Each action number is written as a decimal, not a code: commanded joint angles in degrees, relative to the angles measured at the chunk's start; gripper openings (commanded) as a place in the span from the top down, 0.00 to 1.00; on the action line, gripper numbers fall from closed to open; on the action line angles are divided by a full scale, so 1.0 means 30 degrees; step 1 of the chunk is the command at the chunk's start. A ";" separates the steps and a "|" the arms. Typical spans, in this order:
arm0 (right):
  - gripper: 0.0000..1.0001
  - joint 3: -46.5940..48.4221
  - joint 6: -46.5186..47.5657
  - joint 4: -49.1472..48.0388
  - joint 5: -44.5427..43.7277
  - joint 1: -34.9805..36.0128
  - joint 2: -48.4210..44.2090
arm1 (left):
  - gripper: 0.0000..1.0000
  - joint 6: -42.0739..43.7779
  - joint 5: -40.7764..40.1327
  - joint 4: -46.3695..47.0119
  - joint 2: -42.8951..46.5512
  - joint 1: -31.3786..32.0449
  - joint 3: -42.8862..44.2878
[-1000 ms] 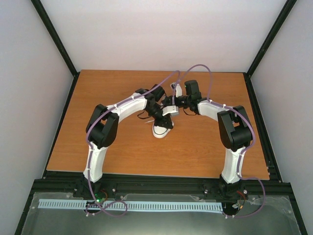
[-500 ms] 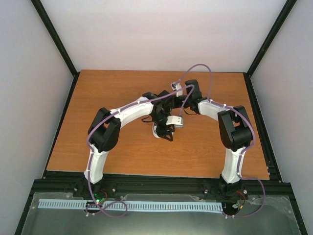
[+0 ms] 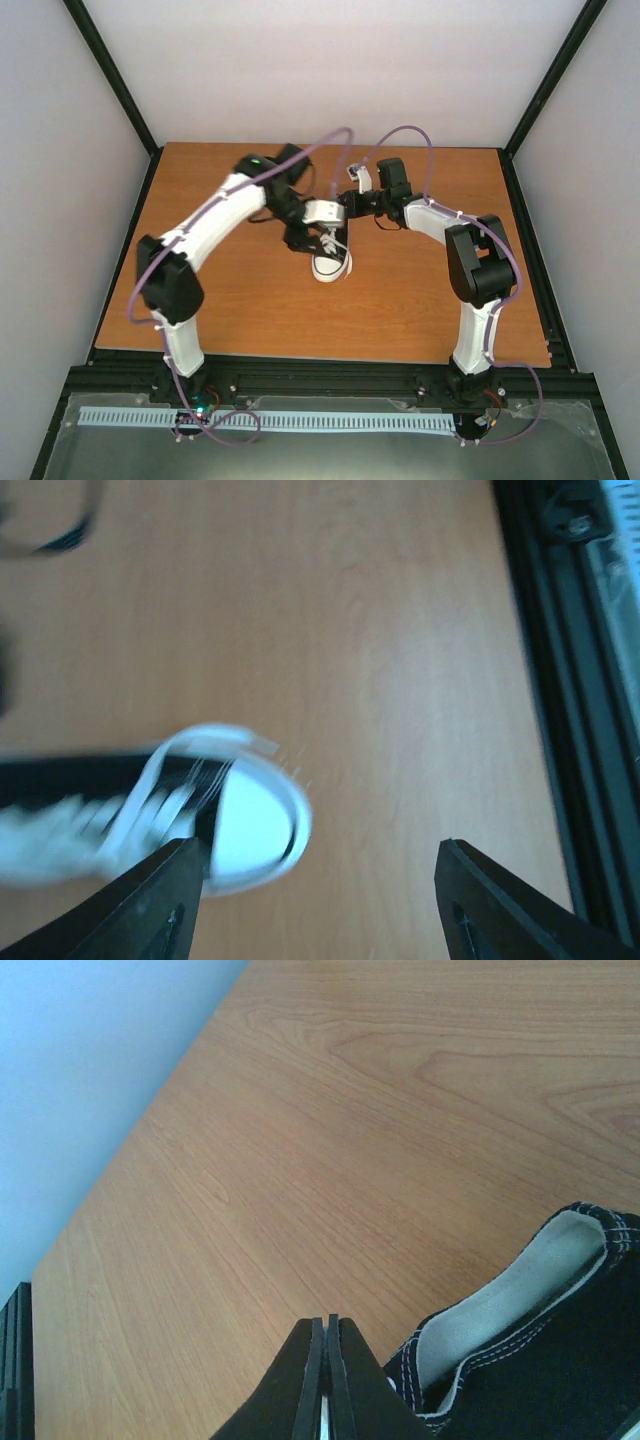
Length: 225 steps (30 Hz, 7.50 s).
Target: Tie the shoes
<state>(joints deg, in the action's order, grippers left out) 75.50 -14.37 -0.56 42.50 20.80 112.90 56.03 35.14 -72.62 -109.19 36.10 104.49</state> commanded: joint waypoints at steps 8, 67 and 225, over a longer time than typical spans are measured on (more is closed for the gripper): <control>0.97 0.0434 0.0959 -0.0522 0.1140 0.0118 0.0255 | 0.27 0.3700 -0.4842 0.2419 0.7846 -0.5368 -0.7627; 0.97 -0.1086 0.0819 -0.2216 0.1683 0.0948 -0.1015 | 0.47 0.1733 0.7552 0.9326 -0.7200 -0.5281 -0.0109; 0.96 -0.2900 0.4402 -0.0140 -0.0374 0.0257 -0.0813 | 0.71 0.3263 0.7632 0.6884 -0.7005 -0.5968 0.0831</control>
<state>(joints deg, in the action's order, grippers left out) 67.53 -4.05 -0.97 41.10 21.15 114.10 51.29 58.02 -43.20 -130.28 18.90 102.24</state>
